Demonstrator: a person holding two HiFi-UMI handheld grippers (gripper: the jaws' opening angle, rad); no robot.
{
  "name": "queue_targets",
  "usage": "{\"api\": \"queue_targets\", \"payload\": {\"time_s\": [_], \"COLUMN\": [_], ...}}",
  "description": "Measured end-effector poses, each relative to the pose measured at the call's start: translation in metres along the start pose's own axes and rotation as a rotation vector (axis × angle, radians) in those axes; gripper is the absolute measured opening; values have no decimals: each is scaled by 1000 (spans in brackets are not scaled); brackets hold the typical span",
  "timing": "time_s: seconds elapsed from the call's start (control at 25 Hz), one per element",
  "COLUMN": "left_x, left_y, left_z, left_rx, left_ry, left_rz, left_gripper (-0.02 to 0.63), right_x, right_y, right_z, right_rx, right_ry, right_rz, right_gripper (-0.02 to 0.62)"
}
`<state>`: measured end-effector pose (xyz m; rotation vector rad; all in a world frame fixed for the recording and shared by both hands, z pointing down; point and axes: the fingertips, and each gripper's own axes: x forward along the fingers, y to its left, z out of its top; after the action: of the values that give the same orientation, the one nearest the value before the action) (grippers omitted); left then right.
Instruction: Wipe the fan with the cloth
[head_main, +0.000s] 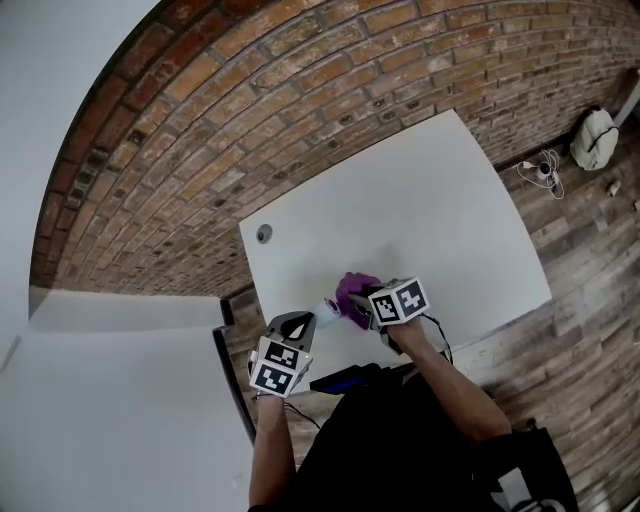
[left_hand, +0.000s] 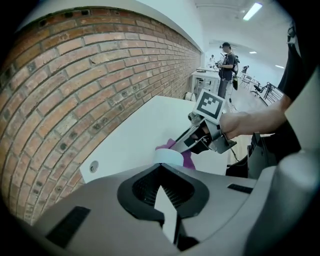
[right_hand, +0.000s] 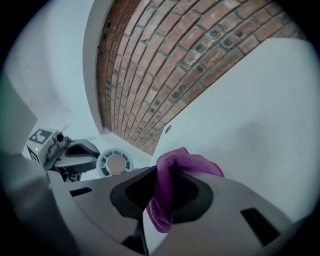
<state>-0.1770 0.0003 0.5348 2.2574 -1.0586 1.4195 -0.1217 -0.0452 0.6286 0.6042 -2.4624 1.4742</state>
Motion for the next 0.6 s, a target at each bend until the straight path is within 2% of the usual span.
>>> {"api": "queue_targets", "payload": {"time_s": [0.08, 0.16, 0.28, 0.36, 0.48, 0.6], "left_x": [0, 0, 1, 1, 1, 1], "left_y": [0, 0, -1, -3, -2, -1], "left_z": [0, 1, 0, 0, 0, 0], "left_rx": [4, 9, 10, 13, 17, 13], "left_ry": [0, 1, 4, 7, 8, 5], "left_rz": [0, 0, 4, 4, 4, 8], "left_gripper": [2, 2, 2, 2, 2, 2], "right_x": [-6, -3, 14, 19, 16, 8], "right_y": [-5, 1, 19, 24, 24, 30], "right_z": [11, 20, 15, 7, 0, -16], "right_rx": [112, 243, 446, 561, 627, 642], "right_ry": [-79, -130, -115, -106, -105, -37], "right_rz": [27, 117, 285, 349, 384, 422], "right_gripper": [63, 63, 63, 63, 63, 63]}}
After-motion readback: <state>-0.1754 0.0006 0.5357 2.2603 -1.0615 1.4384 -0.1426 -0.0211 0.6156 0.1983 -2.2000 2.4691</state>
